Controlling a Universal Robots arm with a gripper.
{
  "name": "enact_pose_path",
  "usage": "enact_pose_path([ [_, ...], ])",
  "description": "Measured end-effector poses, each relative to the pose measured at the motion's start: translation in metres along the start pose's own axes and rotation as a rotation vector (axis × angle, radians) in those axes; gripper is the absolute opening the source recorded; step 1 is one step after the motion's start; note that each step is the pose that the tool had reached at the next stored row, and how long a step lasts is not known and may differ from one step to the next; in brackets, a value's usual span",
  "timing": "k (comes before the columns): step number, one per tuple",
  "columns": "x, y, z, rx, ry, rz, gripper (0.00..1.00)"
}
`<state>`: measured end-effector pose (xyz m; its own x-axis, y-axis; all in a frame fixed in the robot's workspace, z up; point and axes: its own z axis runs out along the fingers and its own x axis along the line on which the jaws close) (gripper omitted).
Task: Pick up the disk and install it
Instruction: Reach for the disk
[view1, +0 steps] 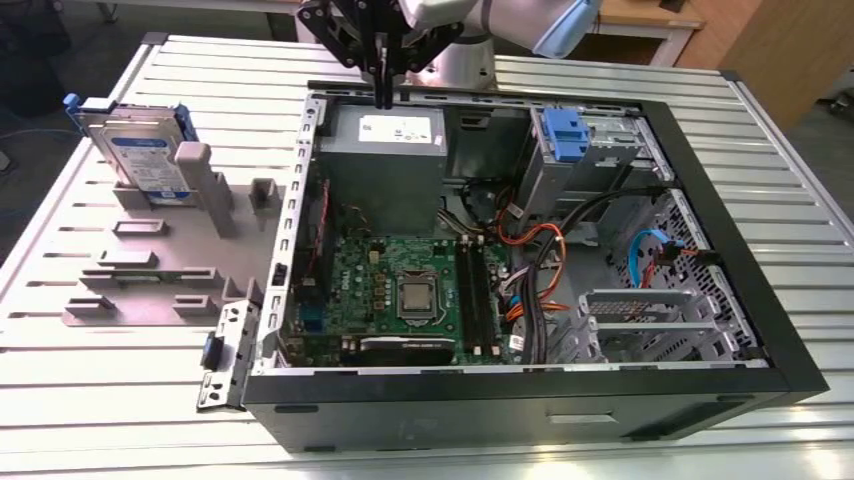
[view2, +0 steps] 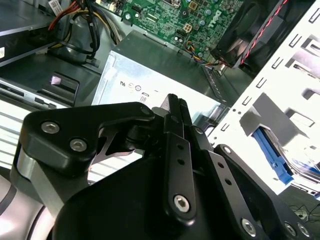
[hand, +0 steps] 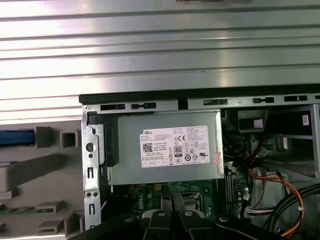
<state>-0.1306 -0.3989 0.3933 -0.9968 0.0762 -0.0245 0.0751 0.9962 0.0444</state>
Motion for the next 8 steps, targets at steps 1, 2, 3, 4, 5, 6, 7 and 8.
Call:
enact_pose_path([
  [1,0.0005,0.0,0.0,0.0001,0.0,0.0,0.15],
  [2,0.001,-0.0001,0.0,0.0,0.0,0.0,0.15],
  [3,0.0016,-0.0001,-0.0001,0.0,0.0,0.0,0.15],
  [4,0.0021,-0.0002,-0.0001,0.0,0.0,0.0,0.15],
  [5,0.0027,-0.0002,-0.0001,0.0,0.0,0.0,0.15],
  [6,0.0032,-0.0002,-0.0001,0.0,0.0,0.0,0.15],
  [7,0.0037,-0.0003,-0.0001,0.0,0.0,0.0,0.15],
  [8,0.0042,-0.0003,-0.0001,0.0,0.0,0.0,0.15],
])
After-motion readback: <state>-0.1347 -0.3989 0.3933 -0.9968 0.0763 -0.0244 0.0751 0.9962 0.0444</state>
